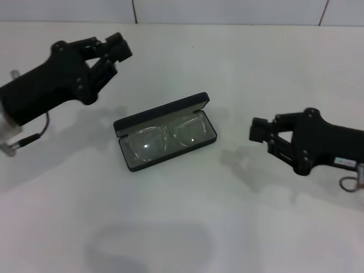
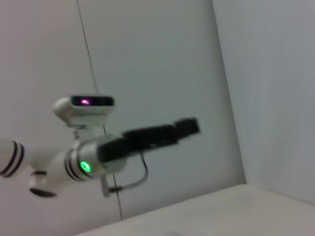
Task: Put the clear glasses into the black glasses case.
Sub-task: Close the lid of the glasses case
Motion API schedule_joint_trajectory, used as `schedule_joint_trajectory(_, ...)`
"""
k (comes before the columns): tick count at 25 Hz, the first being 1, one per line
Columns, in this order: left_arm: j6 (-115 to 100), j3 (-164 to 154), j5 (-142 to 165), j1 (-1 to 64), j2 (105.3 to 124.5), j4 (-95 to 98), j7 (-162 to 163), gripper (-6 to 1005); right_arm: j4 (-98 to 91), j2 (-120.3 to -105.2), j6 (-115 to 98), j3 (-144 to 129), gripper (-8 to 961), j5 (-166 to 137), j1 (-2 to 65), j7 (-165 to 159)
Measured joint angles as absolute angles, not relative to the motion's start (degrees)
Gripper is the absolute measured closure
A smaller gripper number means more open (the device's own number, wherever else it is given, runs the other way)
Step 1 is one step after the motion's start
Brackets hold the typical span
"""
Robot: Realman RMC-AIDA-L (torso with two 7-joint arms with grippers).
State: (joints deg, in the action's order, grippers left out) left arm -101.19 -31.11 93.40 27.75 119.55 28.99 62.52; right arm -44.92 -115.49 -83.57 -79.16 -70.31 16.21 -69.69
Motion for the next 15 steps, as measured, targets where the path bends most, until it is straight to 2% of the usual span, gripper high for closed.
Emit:
schedule_joint_trajectory(9, -82.57, -36.28, 93.55, 33.67, 120.02, 17.84, 59.92, 890, -34.78, -115.48, -96.15, -69.07, 847, -68.8, 14.09, -64.87)
schedule_joint_trajectory(15, -77.55, -40.2, 93.37, 35.86, 120.34, 14.01, 58.0, 887, -31.88, -115.72, -97.43, -68.39, 849, -68.87, 14.29, -63.31)
